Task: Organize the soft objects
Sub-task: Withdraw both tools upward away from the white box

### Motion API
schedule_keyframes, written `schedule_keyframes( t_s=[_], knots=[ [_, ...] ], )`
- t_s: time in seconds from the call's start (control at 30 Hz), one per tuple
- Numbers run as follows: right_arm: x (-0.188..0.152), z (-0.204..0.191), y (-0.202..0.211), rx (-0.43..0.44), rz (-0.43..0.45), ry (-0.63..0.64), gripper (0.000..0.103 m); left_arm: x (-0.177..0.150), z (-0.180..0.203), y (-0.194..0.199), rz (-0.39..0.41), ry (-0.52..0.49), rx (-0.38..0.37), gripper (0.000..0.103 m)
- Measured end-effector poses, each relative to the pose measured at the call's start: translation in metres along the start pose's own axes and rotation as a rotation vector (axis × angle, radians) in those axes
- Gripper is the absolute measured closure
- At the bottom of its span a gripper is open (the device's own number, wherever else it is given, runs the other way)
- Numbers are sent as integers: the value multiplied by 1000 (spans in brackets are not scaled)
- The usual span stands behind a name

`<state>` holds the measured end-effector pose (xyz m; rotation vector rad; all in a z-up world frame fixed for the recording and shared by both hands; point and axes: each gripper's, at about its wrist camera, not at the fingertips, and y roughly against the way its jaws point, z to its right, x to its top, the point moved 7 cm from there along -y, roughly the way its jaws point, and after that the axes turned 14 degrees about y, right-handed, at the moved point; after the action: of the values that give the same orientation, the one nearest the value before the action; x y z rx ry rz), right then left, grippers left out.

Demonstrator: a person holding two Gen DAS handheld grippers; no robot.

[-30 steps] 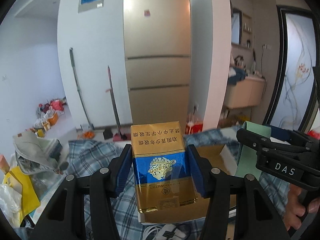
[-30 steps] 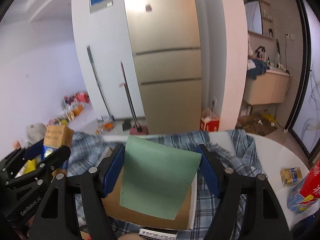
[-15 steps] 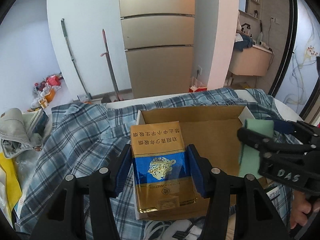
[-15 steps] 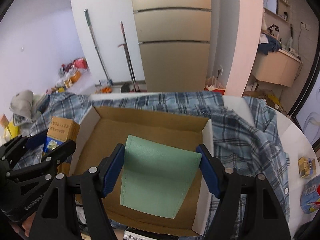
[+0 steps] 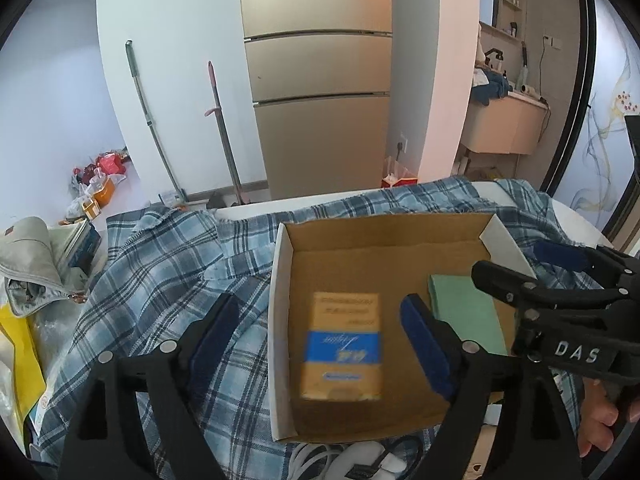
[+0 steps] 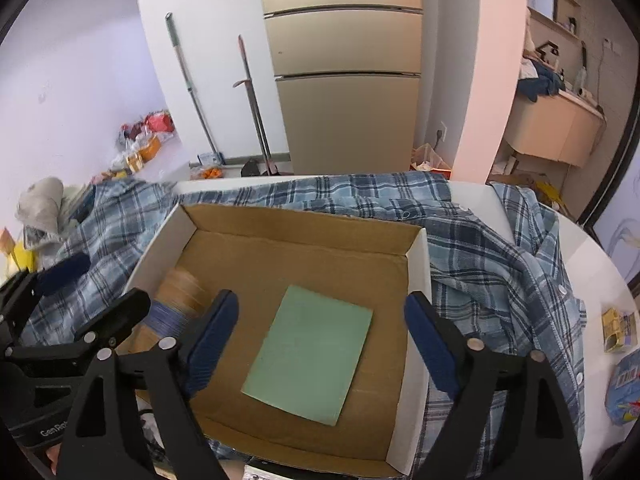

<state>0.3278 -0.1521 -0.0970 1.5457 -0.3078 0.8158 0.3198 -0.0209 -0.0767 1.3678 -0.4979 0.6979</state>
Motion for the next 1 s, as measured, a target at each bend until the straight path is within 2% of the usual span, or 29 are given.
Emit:
schedule_keyframes(
  t_s=[0.17, 0.37, 0.43, 0.5, 0.6, 0.73, 0.77, 0.8, 0.9, 1.0],
  knots=[
    [5, 5, 9, -13, 26, -14, 19, 4, 2, 5, 15, -3, 0, 18],
    [14, 10, 36, -37, 76, -12, 19, 12, 5, 28, 71, -14, -4, 18],
    [19, 12, 51, -42, 119, -15, 18, 17, 5, 43, 111, -9, -6, 18],
    [25, 13, 70, -63, 171, -23, 10, 25, 7, 64, 170, -14, -15, 18],
    [33, 13, 97, -86, 242, -11, 10, 34, 11, 100, 266, -26, -29, 17],
    [41, 12, 132, -118, 334, -8, 5, 45, 12, 148, 409, -4, -55, 0],
    [42, 13, 144, -132, 365, -15, 1, 47, 10, 160, 449, 16, -68, 0],
    [43, 14, 153, -149, 393, -21, 0, 48, 9, 170, 477, 32, -78, 0],
    [45, 14, 179, -188, 481, -21, 0, 50, 9, 191, 504, 38, -107, 0],
    [46, 12, 195, -210, 503, -18, 0, 49, 11, 205, 510, 33, -119, 0]
  ],
)
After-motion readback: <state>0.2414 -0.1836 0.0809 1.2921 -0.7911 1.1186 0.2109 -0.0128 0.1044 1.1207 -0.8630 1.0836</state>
